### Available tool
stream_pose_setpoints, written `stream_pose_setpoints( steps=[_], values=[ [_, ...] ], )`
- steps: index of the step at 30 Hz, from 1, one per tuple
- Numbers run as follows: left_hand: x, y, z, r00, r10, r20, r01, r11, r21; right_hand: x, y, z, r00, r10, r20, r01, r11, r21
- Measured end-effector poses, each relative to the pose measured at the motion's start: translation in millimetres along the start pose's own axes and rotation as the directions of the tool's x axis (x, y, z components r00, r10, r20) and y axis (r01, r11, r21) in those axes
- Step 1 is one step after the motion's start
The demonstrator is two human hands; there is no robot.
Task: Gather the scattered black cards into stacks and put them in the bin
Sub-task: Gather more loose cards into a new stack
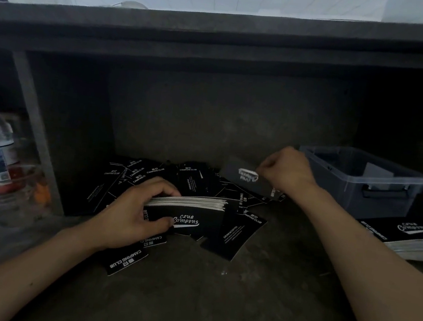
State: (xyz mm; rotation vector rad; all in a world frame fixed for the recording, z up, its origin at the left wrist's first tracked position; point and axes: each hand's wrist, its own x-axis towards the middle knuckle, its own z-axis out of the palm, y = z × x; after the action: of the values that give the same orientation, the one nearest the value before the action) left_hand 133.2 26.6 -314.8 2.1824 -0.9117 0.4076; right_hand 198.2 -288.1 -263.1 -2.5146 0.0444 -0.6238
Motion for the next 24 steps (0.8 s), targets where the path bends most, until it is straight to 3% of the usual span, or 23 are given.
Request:
stream_pose_setpoints(
  steps=[2,4,9,14,16,21,24],
  values=[
    [0,0,0,1.000,0.006,-0.001,-0.006,1.000,-0.002,2,-2,-7,0.999,-0.021,-0.039,0.028,0.986,0.166],
    [1,0,0,1.000,0.006,0.002,-0.006,1.000,-0.006,-2,-9,-9,0.997,-0.047,0.068,0.018,0.929,0.369],
    [1,-1,0,1.000,0.010,0.007,-0.010,1.000,-0.006,-10,-20,-6,0.984,-0.019,0.177,-0.074,0.862,0.502],
    [0,-1,0,1.000,0.006,0.000,-0.006,1.000,-0.007,-14,-25,-2,0.921,-0.050,0.386,-0.276,0.615,0.738],
    [0,-2,0,1.000,-0.013,-0.007,0.013,1.000,-0.019,-15,-27,3,0.874,-0.108,0.473,-0.341,0.558,0.757],
    [-2,-3,-1,0.997,-0.076,0.020,0.078,0.990,-0.114,-25,-35,16,0.752,-0.199,0.628,-0.446,0.547,0.708],
    [-1,0,0,0.998,-0.057,0.029,0.061,0.986,-0.157,-28,-40,21,0.772,-0.225,0.595,-0.407,0.544,0.734]
  ],
)
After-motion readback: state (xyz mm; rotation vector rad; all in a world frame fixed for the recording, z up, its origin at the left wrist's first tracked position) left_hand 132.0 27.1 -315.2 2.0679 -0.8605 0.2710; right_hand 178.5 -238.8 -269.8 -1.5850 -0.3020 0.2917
